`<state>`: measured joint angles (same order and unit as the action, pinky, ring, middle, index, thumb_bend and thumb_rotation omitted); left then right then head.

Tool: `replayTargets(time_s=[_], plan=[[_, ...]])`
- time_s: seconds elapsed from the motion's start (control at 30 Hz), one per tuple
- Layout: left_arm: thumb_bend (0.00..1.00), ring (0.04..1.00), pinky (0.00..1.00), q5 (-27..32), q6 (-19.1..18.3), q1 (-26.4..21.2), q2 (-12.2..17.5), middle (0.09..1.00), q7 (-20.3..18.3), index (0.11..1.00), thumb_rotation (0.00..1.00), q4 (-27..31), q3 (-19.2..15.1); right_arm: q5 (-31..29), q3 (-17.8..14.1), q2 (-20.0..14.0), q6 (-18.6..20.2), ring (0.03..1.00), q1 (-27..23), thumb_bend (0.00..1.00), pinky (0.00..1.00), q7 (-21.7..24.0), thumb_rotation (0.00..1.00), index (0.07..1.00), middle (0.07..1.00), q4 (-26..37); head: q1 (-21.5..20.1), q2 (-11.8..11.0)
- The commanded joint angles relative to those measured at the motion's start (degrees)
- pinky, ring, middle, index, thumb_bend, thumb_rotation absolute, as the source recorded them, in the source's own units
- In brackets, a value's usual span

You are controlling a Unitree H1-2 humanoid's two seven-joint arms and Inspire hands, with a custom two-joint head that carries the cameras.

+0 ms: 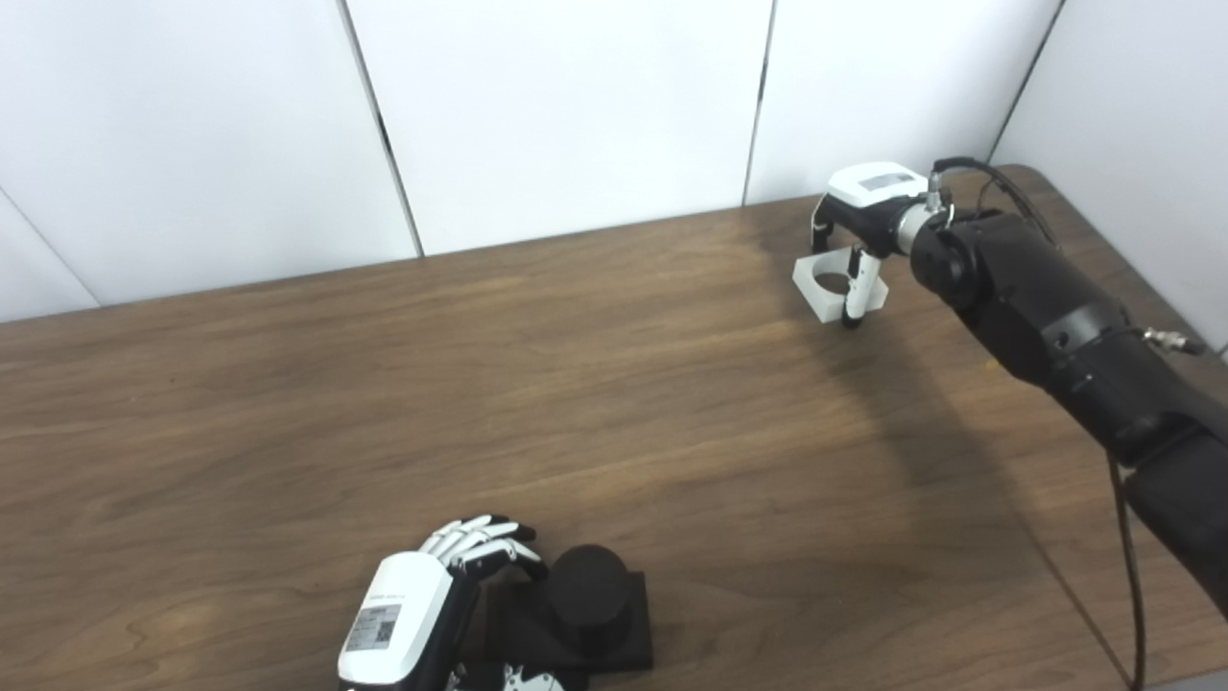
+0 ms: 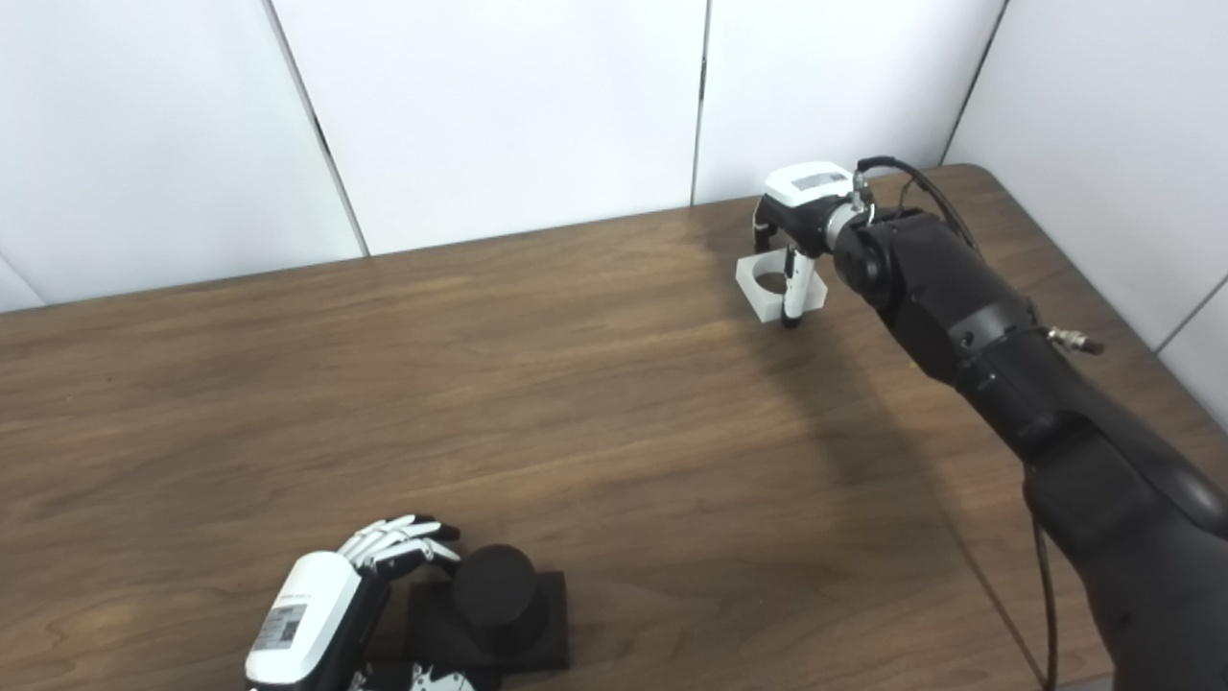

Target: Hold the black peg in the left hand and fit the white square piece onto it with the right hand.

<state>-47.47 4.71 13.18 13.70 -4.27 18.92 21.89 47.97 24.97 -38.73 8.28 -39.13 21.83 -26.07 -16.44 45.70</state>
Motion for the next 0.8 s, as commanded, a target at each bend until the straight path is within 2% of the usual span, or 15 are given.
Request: replayTargets(time_s=[0.0,0.13,0.37,0.6,0.77], plan=[[0.51,0.843,0.85,-1.48,-1.14,0.96,0.51,0.777,-1.87,0.487,0.04,-0.29,0.24,0.94,0.71,-1.15,-1.75,0.891,-0.93,0.52,0.87,-0.19,0.13,0.488,0.778,0.9,0.04,-0.03],[0.51,0.84,0.85,-1.44,-0.84,0.76,0.32,0.774,-1.46,0.487,0.04,-0.89,0.31,0.34,-0.01,-1.3,-3.12,0.892,-0.7,0.52,0.88,-0.04,0.13,0.488,0.771,2.3,0.27,-0.28],[0.51,0.839,0.85,-1.72,-0.89,0.2,-0.41,0.774,-1.47,0.487,0.04,-1.59,0.64,-3.18,-3.79,-2.46,-2.74,0.896,2.05,0.52,0.92,5.35,0.13,0.485,0.76,18.44,1.47,-0.45],[0.51,0.838,0.85,-2.54,-0.99,-0.22,-1.4,0.776,-1.52,0.487,0.04,-2.24,0.91,-4.72,-5.58,-2.41,-2.97,0.878,4.58,0.52,0.92,10.75,0.13,0.485,0.747,33.55,2.65,-0.39],[0.51,0.841,0.85,-3.04,-1.32,-0.45,-2.17,0.781,-1.62,0.487,0.05,-2.42,1.09,-5.95,-6.12,-1.06,-1.94,0.877,7.23,0.52,0.91,14.53,0.13,0.486,0.755,44.44,3.89,-0.36]])
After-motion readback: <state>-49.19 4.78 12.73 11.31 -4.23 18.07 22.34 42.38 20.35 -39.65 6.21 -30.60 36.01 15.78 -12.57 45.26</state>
